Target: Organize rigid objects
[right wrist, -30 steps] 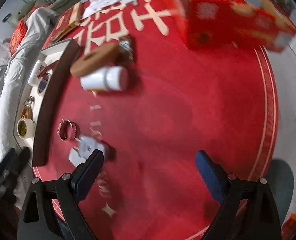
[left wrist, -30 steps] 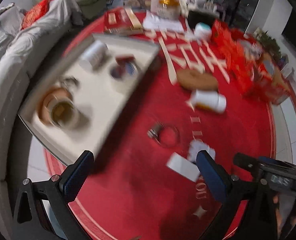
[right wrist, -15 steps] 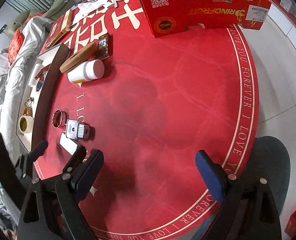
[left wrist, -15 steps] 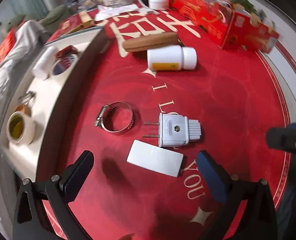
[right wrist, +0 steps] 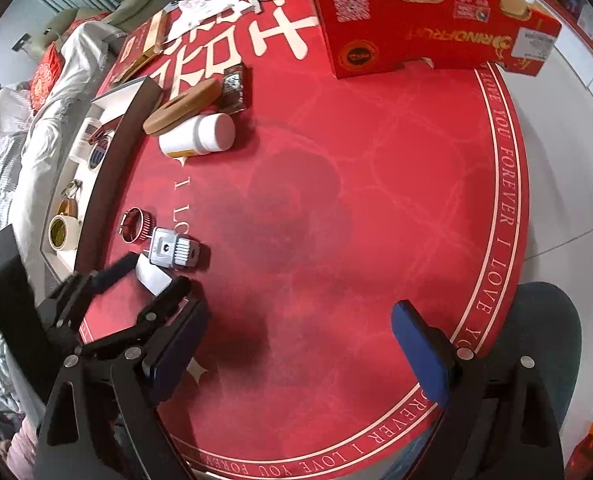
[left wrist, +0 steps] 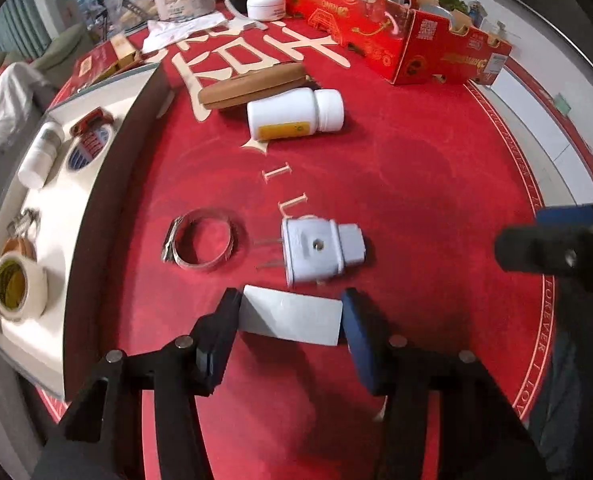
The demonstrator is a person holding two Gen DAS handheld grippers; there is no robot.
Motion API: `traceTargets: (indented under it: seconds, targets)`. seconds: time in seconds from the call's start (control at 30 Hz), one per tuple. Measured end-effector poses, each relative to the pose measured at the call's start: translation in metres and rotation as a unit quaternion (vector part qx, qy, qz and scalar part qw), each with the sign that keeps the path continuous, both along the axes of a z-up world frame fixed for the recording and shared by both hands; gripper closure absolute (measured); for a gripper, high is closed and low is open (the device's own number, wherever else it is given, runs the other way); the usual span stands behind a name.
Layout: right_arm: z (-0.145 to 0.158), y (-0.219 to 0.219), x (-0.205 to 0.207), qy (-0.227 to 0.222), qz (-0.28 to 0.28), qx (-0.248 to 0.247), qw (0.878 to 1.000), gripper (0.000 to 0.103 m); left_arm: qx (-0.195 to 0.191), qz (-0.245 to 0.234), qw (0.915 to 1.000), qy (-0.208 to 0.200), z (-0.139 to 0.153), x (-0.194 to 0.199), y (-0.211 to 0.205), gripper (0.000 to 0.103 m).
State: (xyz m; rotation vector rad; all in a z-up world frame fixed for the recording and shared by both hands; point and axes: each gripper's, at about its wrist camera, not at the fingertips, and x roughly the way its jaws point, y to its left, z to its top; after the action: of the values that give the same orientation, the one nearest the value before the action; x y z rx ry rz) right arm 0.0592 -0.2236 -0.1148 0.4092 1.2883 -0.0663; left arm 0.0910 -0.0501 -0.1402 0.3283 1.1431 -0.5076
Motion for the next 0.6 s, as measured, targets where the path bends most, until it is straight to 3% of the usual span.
traceTargets:
  seconds: [0.27,0.47,0.6]
  targets:
    - [0.001,0.034,0.025,-0.006,0.041,-0.015,0.999,0.009,-0.023,0.117,0.9926,0.022,0.002,-0.01,0.061,0.048]
    - [-0.006,0.079,0.053,-0.01,0.094,-0.029,0.995,0.009,-0.027,0.152,0.9879,0.017,0.002,-0.013,0.069,0.048]
    - [0.0,0.065,0.051,-0.032,0.07,-0.081,0.994,0.009,-0.025,0.15,0.9882,-0.013,0.01,-0.012,0.051,0.046]
